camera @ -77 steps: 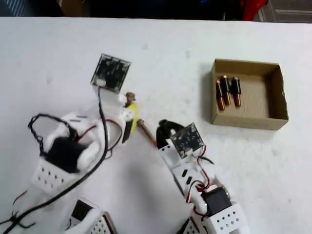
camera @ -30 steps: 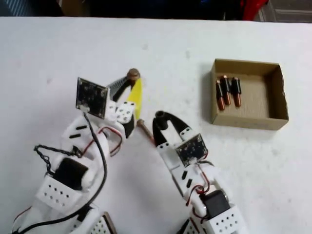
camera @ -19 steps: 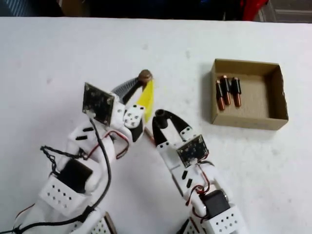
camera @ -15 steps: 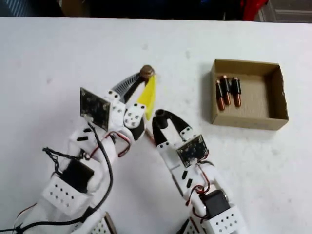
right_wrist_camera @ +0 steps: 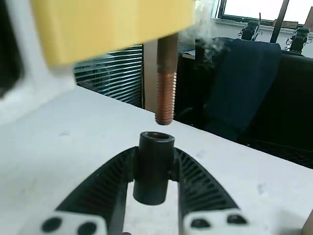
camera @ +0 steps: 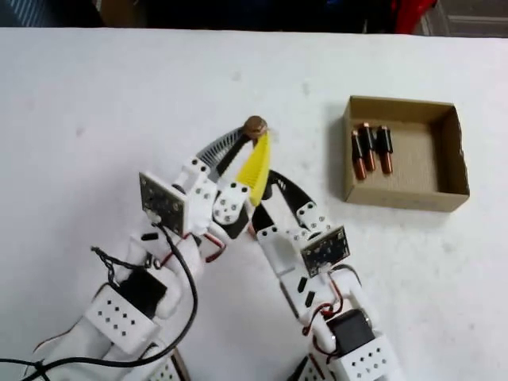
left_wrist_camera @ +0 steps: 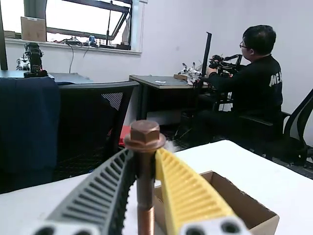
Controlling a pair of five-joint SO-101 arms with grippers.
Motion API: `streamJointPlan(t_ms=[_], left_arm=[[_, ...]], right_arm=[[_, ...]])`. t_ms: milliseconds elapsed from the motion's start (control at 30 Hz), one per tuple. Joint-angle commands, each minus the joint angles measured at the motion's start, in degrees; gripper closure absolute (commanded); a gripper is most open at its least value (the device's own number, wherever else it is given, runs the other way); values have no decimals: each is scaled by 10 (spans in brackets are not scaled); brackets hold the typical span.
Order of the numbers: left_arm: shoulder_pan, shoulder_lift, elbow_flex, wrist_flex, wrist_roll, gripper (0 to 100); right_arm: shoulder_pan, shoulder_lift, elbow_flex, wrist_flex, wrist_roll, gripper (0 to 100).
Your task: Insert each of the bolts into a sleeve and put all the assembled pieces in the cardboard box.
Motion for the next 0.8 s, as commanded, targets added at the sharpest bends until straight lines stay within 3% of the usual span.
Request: streamJointPlan(t_ms=[0, 133, 767], left_arm=[[7, -15, -9, -21, 12, 973], [4, -15, -11, -6, 57, 973], [4, -20, -11, 19, 59, 977]], right_arm=[[-6, -7, 4, -15, -6, 981], [-6, -7, 4, -15, -6, 981], [0, -7, 4, -14, -5, 981]])
